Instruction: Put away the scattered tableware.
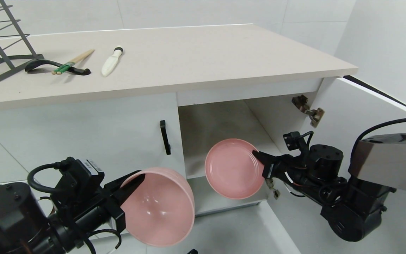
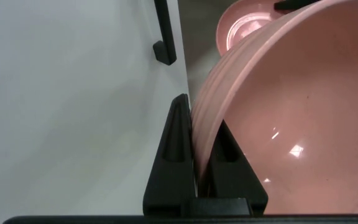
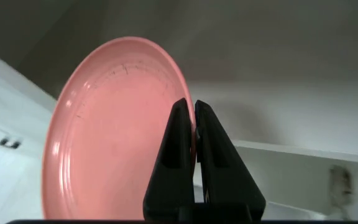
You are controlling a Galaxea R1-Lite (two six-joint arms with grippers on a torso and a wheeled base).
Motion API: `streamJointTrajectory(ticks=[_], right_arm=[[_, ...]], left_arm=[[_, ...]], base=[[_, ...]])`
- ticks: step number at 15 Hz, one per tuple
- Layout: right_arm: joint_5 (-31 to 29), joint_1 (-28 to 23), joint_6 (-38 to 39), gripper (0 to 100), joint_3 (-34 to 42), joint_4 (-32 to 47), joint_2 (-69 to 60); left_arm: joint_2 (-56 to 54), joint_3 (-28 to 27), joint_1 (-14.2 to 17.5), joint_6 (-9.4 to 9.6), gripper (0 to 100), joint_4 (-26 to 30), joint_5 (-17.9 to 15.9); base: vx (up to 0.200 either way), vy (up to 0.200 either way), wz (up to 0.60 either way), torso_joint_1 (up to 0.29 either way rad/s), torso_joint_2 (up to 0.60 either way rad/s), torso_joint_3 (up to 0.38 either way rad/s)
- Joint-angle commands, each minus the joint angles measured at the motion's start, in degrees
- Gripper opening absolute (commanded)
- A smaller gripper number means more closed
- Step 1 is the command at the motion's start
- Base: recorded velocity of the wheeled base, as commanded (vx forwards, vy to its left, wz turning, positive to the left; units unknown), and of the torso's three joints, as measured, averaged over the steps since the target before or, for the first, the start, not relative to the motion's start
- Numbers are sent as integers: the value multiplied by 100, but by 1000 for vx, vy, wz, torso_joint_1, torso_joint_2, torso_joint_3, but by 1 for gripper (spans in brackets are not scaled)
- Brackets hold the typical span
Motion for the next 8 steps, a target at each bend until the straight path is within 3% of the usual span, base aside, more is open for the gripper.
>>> streamJointTrajectory(ticks=[1,5,7,8], right_arm=[[4,-13,185,0,-245,2,200],[-14,-110,264,0,-667,2,587],[-163,-110,273,0,-720,2,639],[-190,-101,273,0,-720,2,648]], left_arm=[[-49,0,-17,1,0,-8,1],[-58,-9,80,-52,0,-8,1],[-181,-18,36,-78,0,-8,1],[-181,-18,36,-43,0,-8,1]], base=[[0,0,0,0,0,0],[0,0,0,0,0,0],[200,0,0,5,0,-2],[0,0,0,0,0,0]])
